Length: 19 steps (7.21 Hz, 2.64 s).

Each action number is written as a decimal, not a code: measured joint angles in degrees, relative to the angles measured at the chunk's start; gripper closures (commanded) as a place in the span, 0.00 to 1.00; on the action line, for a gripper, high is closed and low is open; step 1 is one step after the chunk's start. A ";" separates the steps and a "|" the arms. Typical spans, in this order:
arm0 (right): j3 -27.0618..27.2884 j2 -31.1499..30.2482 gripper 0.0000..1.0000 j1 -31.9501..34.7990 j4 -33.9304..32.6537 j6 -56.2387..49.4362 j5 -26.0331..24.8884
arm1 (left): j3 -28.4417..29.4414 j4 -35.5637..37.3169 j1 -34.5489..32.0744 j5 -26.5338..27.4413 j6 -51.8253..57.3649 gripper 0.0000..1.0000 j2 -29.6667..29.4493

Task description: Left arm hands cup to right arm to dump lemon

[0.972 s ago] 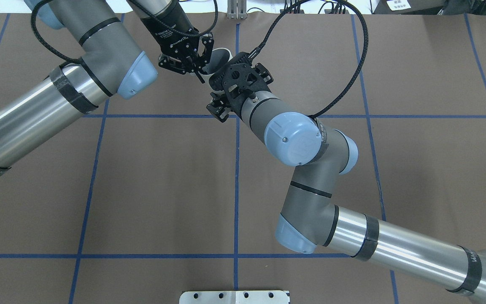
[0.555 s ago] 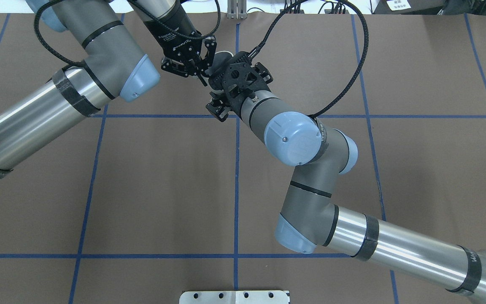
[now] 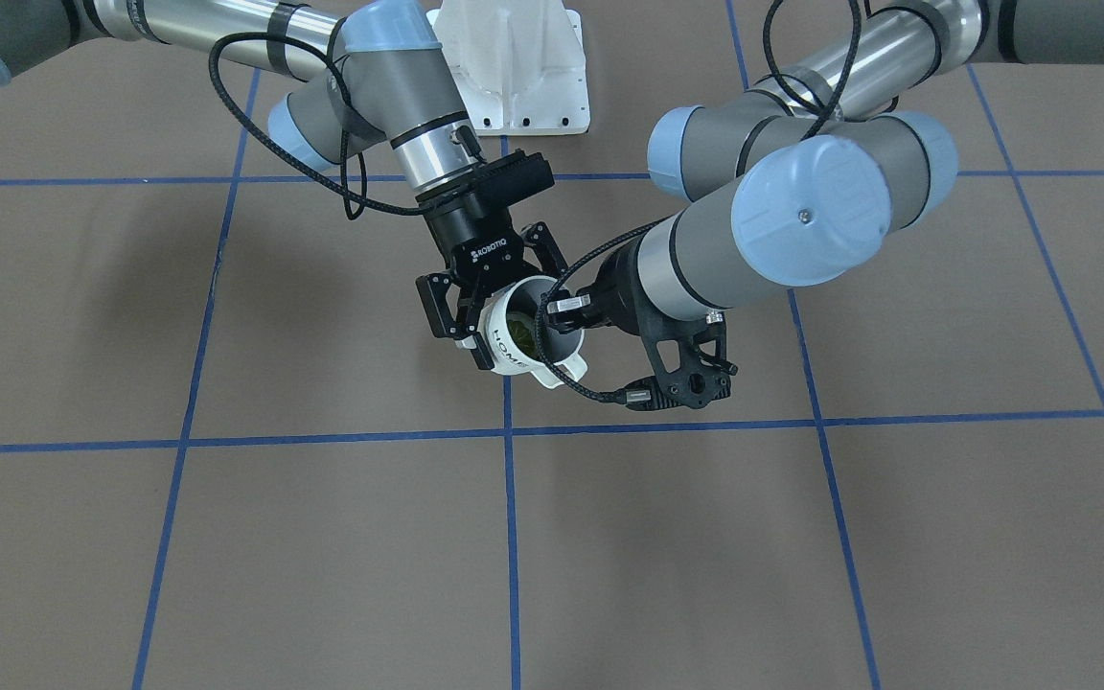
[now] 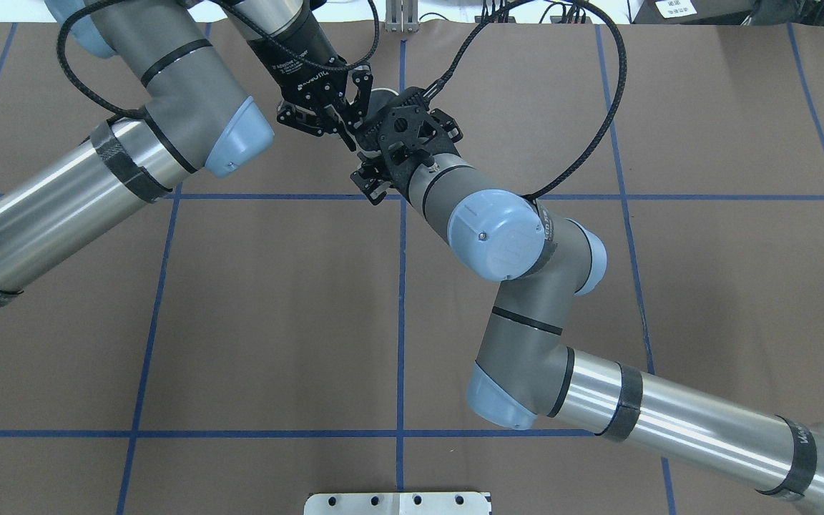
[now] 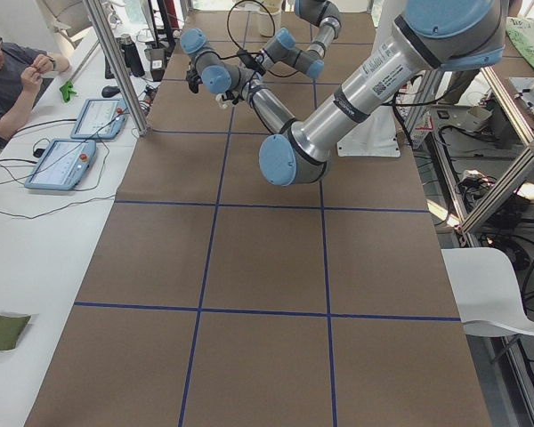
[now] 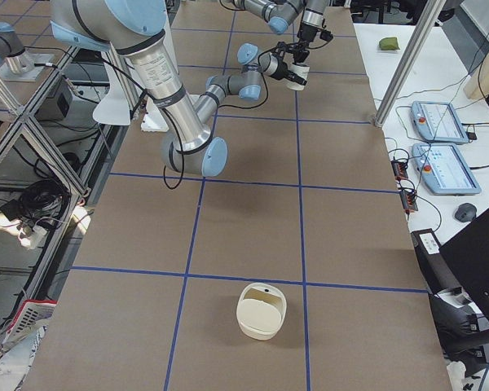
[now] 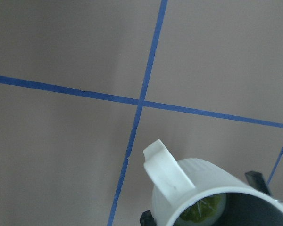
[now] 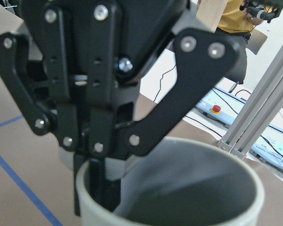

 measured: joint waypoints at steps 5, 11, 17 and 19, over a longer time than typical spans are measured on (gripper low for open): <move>0.66 -1.25 1.00 0.29 0.18 3.33 0.37 | -1.32 -0.70 -1.63 -1.02 0.36 0.00 -0.03; 13.92 -23.84 0.96 13.11 2.51 6.57 8.74 | -1.34 -0.58 -10.86 7.05 0.73 0.00 3.09; 16.64 -54.69 0.93 40.85 28.33 11.51 43.54 | -9.06 -1.77 -10.94 22.73 22.78 0.00 19.98; 9.91 -59.92 0.94 41.71 44.87 24.08 45.53 | -10.21 -4.43 -10.95 22.91 23.26 0.00 22.42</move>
